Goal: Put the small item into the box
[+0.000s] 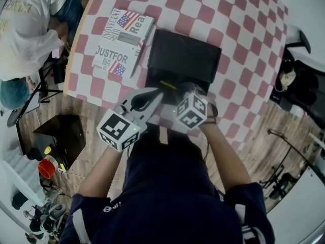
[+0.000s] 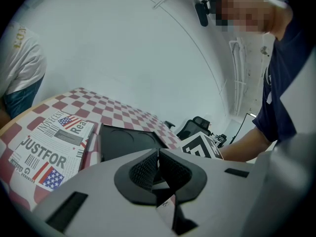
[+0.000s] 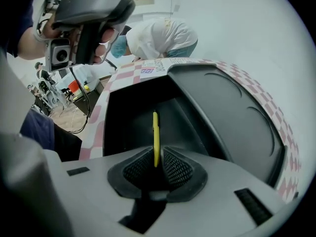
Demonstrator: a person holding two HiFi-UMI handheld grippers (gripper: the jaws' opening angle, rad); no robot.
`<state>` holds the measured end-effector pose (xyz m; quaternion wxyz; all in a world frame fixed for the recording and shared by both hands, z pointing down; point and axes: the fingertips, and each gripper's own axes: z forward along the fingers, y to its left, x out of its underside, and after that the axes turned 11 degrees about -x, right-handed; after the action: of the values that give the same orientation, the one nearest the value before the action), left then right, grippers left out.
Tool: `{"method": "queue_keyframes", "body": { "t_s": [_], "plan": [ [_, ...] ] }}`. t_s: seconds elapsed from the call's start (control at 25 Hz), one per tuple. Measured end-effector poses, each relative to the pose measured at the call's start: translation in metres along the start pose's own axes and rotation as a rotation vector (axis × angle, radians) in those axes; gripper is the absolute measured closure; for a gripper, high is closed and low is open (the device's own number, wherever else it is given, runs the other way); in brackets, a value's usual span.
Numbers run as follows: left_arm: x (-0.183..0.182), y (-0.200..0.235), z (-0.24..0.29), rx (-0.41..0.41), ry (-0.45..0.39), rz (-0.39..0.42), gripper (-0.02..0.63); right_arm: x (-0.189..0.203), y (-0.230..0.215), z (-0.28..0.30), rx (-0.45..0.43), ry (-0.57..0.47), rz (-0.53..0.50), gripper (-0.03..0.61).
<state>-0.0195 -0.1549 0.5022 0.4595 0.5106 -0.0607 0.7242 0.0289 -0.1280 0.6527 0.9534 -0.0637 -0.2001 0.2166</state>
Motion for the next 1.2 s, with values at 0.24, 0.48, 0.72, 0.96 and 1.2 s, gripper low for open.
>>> {"method": "queue_keyframes", "body": {
  "t_s": [0.24, 0.48, 0.72, 0.96, 1.2],
  "plan": [
    [-0.009, -0.006, -0.002, 0.015, -0.007, 0.021, 0.574, -0.005, -0.005, -0.030, 0.023, -0.112, 0.065, 0.506],
    [-0.024, -0.016, -0.007, 0.031, -0.022, 0.063, 0.575, -0.009, -0.009, -0.073, 0.071, -0.251, 0.138, 0.506],
    [-0.043, -0.033, -0.012, 0.047, -0.043, 0.120, 0.575, -0.013, -0.007, -0.124, 0.117, -0.395, 0.191, 0.520],
    [-0.057, -0.052, -0.020, 0.060, -0.061, 0.174, 0.575, -0.009, 0.001, -0.162, 0.161, -0.495, 0.225, 0.534],
    [-0.071, -0.066, -0.033, 0.068, -0.082, 0.215, 0.575, -0.012, 0.012, -0.188, 0.191, -0.584, 0.232, 0.543]
  ]
}}
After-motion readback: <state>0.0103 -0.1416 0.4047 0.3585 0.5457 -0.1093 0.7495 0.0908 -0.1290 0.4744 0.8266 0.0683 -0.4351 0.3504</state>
